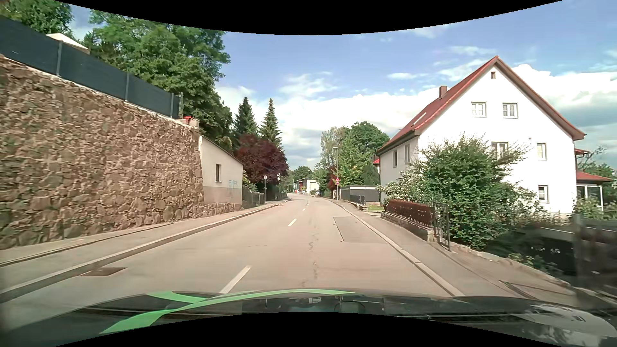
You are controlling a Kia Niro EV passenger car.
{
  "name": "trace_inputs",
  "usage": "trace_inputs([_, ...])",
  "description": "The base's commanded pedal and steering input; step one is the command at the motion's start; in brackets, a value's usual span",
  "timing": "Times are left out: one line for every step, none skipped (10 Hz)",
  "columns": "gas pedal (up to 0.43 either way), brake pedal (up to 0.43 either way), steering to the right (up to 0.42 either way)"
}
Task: Follow the waypoints while adhering to traffic rules and regulations
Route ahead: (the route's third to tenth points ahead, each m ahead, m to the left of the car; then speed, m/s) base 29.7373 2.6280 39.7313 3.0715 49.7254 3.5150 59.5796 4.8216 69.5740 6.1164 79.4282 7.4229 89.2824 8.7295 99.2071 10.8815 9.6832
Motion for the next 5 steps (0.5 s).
trace_inputs([0.197,0.0,-0.006])
trace_inputs([0.197,0.0,-0.006])
trace_inputs([0.197,0.0,-0.006])
trace_inputs([0.197,0.0,-0.006])
trace_inputs([0.197,0.0,-0.006])
